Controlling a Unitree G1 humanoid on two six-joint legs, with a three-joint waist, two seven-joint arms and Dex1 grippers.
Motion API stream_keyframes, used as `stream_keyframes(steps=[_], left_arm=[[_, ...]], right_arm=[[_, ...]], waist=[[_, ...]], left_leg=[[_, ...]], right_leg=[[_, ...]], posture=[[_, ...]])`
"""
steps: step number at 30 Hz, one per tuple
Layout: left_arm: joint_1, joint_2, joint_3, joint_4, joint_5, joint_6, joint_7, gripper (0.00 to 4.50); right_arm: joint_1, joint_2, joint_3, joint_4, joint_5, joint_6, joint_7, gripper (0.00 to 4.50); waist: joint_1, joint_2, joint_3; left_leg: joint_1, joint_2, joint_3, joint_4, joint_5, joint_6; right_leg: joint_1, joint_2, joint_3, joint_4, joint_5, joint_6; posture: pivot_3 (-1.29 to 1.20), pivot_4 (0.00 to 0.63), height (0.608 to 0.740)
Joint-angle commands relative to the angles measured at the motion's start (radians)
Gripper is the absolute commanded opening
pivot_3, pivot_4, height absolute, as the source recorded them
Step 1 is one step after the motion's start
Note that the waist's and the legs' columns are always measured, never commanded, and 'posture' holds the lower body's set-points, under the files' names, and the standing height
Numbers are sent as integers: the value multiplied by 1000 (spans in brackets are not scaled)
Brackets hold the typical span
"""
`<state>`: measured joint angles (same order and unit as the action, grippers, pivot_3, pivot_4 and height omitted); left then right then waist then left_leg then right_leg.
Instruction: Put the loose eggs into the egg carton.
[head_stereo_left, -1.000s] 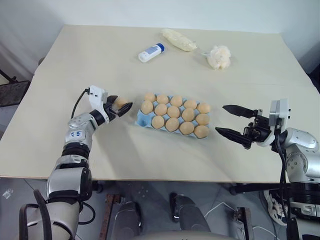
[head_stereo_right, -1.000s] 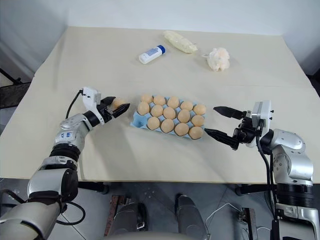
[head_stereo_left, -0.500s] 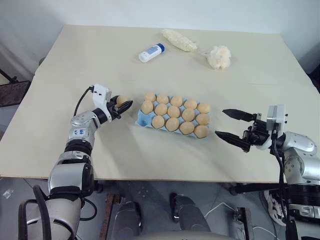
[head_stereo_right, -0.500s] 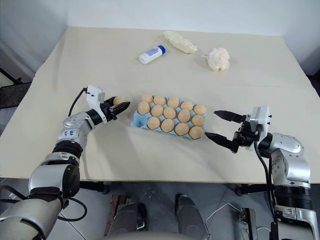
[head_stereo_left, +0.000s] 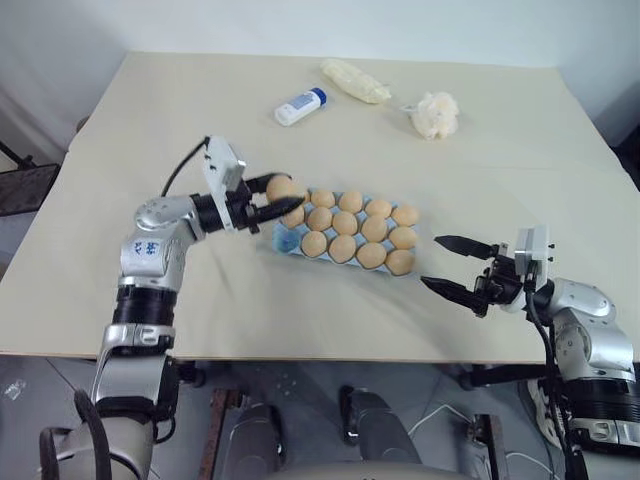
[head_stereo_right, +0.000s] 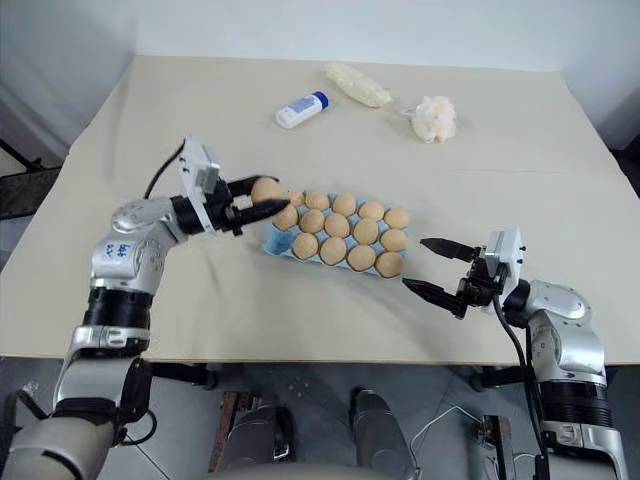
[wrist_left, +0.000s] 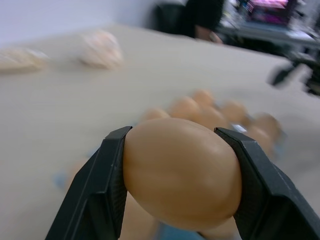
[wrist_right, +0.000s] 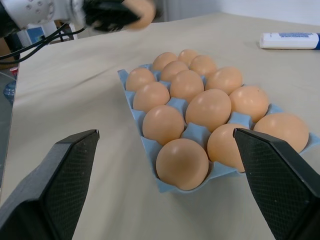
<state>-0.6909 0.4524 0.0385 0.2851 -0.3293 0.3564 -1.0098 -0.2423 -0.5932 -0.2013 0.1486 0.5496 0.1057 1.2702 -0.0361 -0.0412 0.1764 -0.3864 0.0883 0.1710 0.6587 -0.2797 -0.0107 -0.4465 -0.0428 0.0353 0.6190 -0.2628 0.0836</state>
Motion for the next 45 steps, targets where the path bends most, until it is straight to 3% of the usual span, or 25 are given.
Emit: stream_keyframes(steps=[1,16,23,31,39,45], left_arm=[[27,26,-7,-90,-27,49,-14,2308],[5,-1,-22,71,24,-8,52,2308],[-24,-15,-27,122,30,-45,38,4478],[-15,-3,12,51,-10,-7,53,4478],[70,32,128,-109,-164,136,46,4478],[199,79,171,-138,-146,8,18,4478]], right_arm=[[3,12,-6,-21,8,-24,-6,4500],[-5,18,6,-26,5,-14,-20,4500],[0,13,2,-37,7,-7,-27,4500],[4,0,-9,-55,11,7,-33,4500],[-29,-32,-10,-65,14,27,-27,4500],[-65,-58,0,-37,9,37,-1,4500]], waist=[[1,0,0],[3,0,0],[4,0,0],[3,0,0],[-2,1,0],[-4,1,0]], left_leg=[[0,0,0,1,0,0],[0,-2,-2,4,1,2],[-1,-2,-2,4,0,2],[-1,-1,-1,4,0,2],[0,-1,-1,3,0,2],[0,0,-2,3,0,2]], right_leg=[[0,0,0,1,0,0],[1,-3,0,2,-2,-4],[1,-3,0,1,-2,-3],[1,-3,0,1,-1,-3],[1,-2,0,2,-1,-2],[1,-2,0,1,-2,-4]], posture=[[0,150,740],[0,150,740],[0,150,740],[0,150,740],[0,150,740],[0,150,740]])
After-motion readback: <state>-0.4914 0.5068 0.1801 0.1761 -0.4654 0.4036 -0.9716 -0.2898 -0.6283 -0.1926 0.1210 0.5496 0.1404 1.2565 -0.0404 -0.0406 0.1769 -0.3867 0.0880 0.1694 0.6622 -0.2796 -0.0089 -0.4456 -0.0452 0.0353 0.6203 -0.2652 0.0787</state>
